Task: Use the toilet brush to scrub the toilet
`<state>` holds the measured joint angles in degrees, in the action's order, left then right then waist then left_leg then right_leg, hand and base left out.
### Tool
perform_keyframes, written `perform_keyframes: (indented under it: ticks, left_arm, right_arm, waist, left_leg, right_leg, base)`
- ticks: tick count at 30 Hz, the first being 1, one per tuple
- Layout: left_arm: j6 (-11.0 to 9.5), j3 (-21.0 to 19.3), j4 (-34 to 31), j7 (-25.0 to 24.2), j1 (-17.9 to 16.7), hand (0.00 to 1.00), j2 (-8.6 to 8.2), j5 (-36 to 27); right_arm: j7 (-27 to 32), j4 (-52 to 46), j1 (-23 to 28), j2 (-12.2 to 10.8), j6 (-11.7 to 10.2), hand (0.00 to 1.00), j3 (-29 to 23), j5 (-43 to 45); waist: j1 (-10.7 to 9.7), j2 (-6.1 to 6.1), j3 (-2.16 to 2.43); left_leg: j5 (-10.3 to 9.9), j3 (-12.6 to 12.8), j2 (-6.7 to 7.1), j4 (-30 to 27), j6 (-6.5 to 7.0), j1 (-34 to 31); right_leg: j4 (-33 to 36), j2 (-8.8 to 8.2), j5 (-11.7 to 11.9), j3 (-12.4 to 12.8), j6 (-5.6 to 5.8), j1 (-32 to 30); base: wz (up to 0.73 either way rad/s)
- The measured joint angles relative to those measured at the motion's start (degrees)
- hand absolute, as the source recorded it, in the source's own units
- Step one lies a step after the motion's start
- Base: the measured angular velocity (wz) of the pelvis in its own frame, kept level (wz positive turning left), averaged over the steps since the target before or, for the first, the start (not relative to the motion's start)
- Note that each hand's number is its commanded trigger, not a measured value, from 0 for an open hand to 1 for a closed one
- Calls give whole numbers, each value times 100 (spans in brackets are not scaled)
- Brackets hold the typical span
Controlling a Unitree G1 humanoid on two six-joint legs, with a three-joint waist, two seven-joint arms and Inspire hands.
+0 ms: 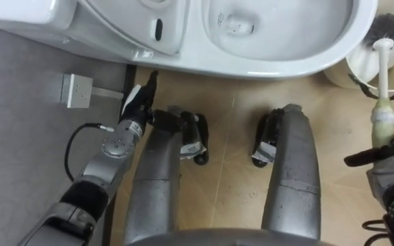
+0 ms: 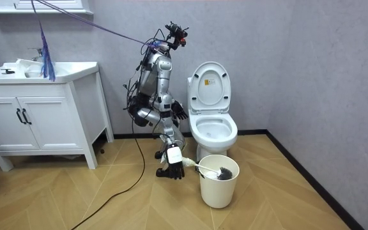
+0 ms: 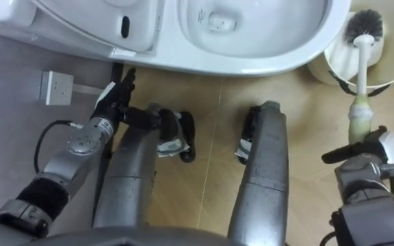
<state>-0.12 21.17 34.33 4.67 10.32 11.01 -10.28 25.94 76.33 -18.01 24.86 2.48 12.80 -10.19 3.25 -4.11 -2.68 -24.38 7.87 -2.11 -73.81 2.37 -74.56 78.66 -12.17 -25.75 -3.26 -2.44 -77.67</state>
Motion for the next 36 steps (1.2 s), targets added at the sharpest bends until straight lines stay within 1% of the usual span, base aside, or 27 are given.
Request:
perform_keyframes:
  ticks: [1,2,3,4,8,10,15,19,22,27,29,30,32,34,36]
  left_arm:
    - [0,18,-7,0,15,0,1,-109]
    - [0,31,-8,0,16,0,1,-163]
    - [0,50,-8,0,26,0,0,-215]
    - [0,55,-8,0,15,0,0,-325]
    - [-1,53,-7,18,8,0,9,-437]
    - [-1,52,-7,39,-9,0,52,-474]
    - [-13,50,-8,156,-71,0,130,-459]
    - [-14,39,-59,205,-163,0,133,-420]
    - [-38,36,-60,207,-223,0,168,-452]
    - [-158,41,-67,217,-397,0,261,-453]
    - [-167,45,-85,218,-458,0,262,-449]
    - [-192,46,-94,222,-523,0,266,-459]
    - [-213,50,-93,237,-600,0,273,-462]
    - [-255,49,-95,254,-664,0,288,-461]
    - [-257,48,-93,256,-732,0,299,-468]
  right_arm:
    - [33,-35,-2,1,-4,0,-14,-211]
    - [57,-51,-16,1,-4,18,-24,-305]
    - [85,-88,-21,0,-4,73,-28,-422]
    - [107,-158,-45,0,-4,100,-34,-542]
    - [220,-462,-84,0,-36,100,-62,-776]
    - [284,-597,-86,-2,-85,100,-63,-802]
    - [337,-778,-60,-34,-154,100,-60,-798]
    - [341,-774,-36,-35,-167,100,-60,-788]
    - [346,-781,37,-40,-167,100,-56,-786]
    - [422,-736,114,-42,-186,100,68,-778]
    - [424,-727,121,-43,-199,100,74,-783]
    - [427,-711,151,-58,-203,100,159,-814]
    - [424,-709,213,-133,-241,100,229,-838]
    - [401,-696,269,-247,-257,100,225,-875]
    - [392,-697,326,-290,-257,100,221,-956]
  waist:
    - [-3,0,0]
    - [-4,-1,0]
    - [-9,0,0]
    - [-26,2,-1]
    - [-138,9,-5]
    - [-177,22,-9]
    - [-289,41,-12]
    - [-291,66,-12]
    - [-291,87,-15]
    - [-288,153,-11]
    - [-278,152,-10]
    - [-282,152,-10]
    - [-281,150,-5]
    - [-286,151,-4]
    - [-275,150,-3]
  left_leg:
    - [-15,-2,-2,-39,-3,-43]
    - [-15,-8,-2,-47,-4,-67]
    - [-15,-16,-2,-52,-7,-90]
    - [-20,-22,-1,-53,-16,-93]
    - [-32,-26,-9,-50,-27,-93]
    - [-37,-32,-21,-34,-30,-92]
    - [-39,-32,-12,-7,-28,-75]
    - [-57,-29,-21,-6,-6,-62]
    - [-65,-26,-27,14,8,10]
    - [-120,-8,-69,81,10,225]
    - [-133,-5,-117,147,22,352]
    - [-139,-8,-136,226,25,469]
    - [-117,-17,-144,412,4,652]
    - [-35,-44,-143,720,-11,886]
    - [-3,-25,-139,921,-12,1093]
  right_leg:
    - [45,-26,-30,-6,-7,-43]
    - [54,-33,-35,-12,-15,-61]
    - [61,-41,-42,-24,-27,-77]
    - [65,-38,-48,-26,-34,-77]
    - [62,-33,-56,-21,-42,-78]
    - [25,20,-49,-17,-31,-77]
    - [-5,18,-48,-12,-30,-59]
    - [-22,27,-50,-17,-30,-40]
    - [-59,29,-49,-24,-32,35]
    - [-172,93,-51,-25,-21,241]
    - [-258,111,-46,-64,-10,377]
    - [-354,125,-30,-87,-6,501]
    - [-581,132,28,-157,-18,716]
    - [-892,133,107,-239,-13,981]
    - [-1073,138,135,-257,-2,1179]
  base:
    - [3]
    - [5]
    - [4]
    - [4]
    - [0]
    - [-4]
    - [0]
    - [0]
    - [-5]
    - [-9]
    - [-8]
    - [-10]
    - [-10]
    - [2]
    - [2]
